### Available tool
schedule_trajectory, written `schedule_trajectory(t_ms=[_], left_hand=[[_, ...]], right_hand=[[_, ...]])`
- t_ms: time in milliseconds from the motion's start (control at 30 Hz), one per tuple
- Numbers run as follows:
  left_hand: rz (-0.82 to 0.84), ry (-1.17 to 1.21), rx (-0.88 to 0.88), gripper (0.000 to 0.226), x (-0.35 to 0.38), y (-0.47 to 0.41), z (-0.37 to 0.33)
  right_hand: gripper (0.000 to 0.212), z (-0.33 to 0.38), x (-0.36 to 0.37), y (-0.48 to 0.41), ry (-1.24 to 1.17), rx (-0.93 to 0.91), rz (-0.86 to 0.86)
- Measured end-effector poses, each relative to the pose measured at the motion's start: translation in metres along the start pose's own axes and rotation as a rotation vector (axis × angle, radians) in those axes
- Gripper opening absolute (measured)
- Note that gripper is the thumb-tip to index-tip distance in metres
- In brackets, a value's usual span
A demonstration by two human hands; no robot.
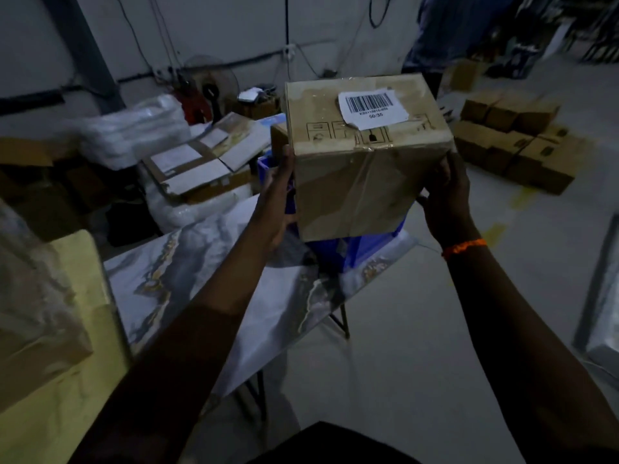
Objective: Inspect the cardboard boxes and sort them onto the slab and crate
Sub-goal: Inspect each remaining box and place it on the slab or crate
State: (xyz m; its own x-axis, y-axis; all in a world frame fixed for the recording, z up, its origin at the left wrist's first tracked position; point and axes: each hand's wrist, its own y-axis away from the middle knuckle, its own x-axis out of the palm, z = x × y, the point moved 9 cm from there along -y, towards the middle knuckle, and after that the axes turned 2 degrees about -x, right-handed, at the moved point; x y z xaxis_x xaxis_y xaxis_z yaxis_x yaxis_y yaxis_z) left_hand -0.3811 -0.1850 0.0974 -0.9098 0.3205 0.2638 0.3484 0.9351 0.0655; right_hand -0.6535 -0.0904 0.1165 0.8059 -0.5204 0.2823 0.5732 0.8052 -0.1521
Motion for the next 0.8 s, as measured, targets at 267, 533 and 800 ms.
schedule_trajectory(t_ms=[267,533,800], left_hand=[[-0.031,0.068,-0.104,0.065,0.059,-0.037,0.023],[-0.034,0.075,-0.108,0.049,0.072,-0.092,0.038],[-0.041,-0.047,-0.076,0.103,0.089,-0.152,0.041]], right_hand=[[0.048,-0.007,-0.041,-0.067,0.0,0.03,-0.062],[0.03,-0.034,-0.044,-0.139,-0.006,0.039,-0.029],[0.047,-0.064,-0.043,-0.225,-0.017,0.132,-0.041]])
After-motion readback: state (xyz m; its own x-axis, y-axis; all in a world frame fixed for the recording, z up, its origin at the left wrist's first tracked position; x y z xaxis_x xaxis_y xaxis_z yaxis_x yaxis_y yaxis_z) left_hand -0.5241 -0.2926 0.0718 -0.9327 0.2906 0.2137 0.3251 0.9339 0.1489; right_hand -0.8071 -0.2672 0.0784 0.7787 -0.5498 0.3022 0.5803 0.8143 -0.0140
